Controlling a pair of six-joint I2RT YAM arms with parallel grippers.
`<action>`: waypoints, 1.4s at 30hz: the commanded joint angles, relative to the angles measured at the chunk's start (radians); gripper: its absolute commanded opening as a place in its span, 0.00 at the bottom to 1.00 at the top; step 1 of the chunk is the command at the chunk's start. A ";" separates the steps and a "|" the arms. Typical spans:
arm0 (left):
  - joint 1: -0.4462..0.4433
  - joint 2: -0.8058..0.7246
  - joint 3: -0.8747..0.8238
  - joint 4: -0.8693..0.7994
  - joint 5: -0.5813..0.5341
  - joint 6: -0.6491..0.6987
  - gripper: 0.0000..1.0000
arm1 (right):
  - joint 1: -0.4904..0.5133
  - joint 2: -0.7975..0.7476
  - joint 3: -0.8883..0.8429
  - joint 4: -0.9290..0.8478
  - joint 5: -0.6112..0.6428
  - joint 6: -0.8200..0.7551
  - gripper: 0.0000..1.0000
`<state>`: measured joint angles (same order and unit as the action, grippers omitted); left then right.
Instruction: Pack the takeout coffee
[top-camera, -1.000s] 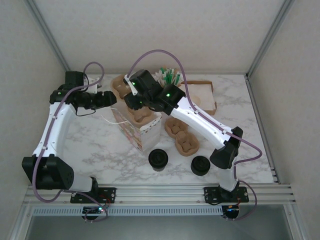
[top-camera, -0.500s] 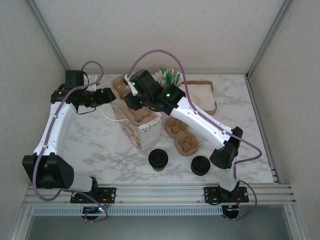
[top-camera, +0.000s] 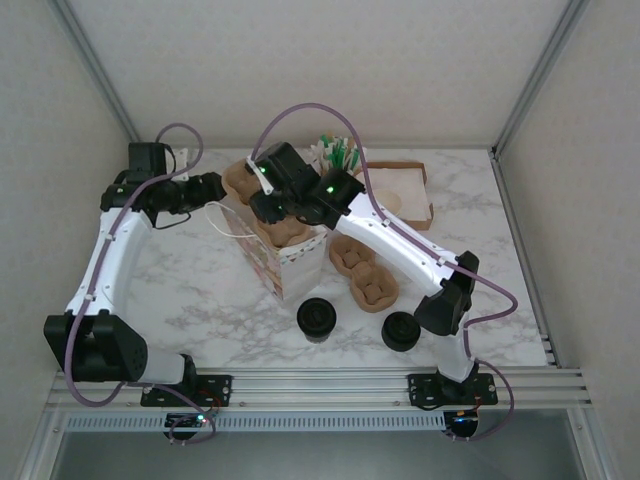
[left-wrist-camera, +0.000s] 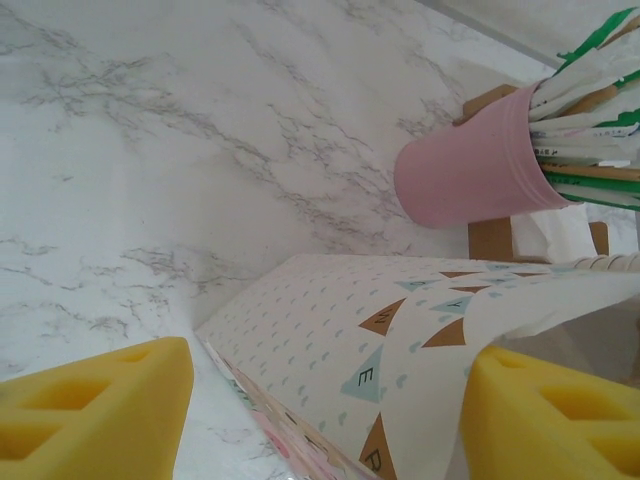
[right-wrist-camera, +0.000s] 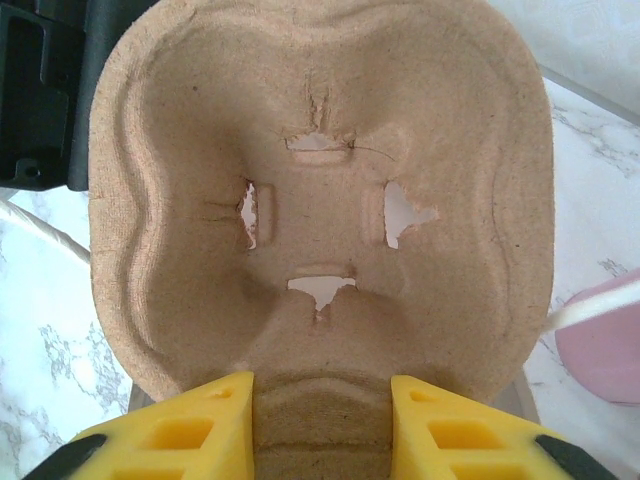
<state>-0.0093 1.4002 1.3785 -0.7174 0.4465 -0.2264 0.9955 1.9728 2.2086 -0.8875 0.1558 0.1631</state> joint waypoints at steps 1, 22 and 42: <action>0.009 -0.021 -0.009 0.023 -0.033 -0.025 0.69 | 0.010 0.026 0.025 -0.052 -0.004 -0.013 0.33; 0.012 -0.052 -0.024 0.023 -0.037 -0.034 0.69 | 0.010 0.115 0.113 -0.152 0.010 -0.007 0.33; 0.013 -0.120 -0.052 0.046 -0.049 -0.031 0.71 | 0.011 0.146 0.131 -0.204 0.038 0.010 0.33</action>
<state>-0.0029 1.2995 1.3384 -0.6876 0.4057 -0.2520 0.9955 2.0995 2.3005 -1.0546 0.1757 0.1532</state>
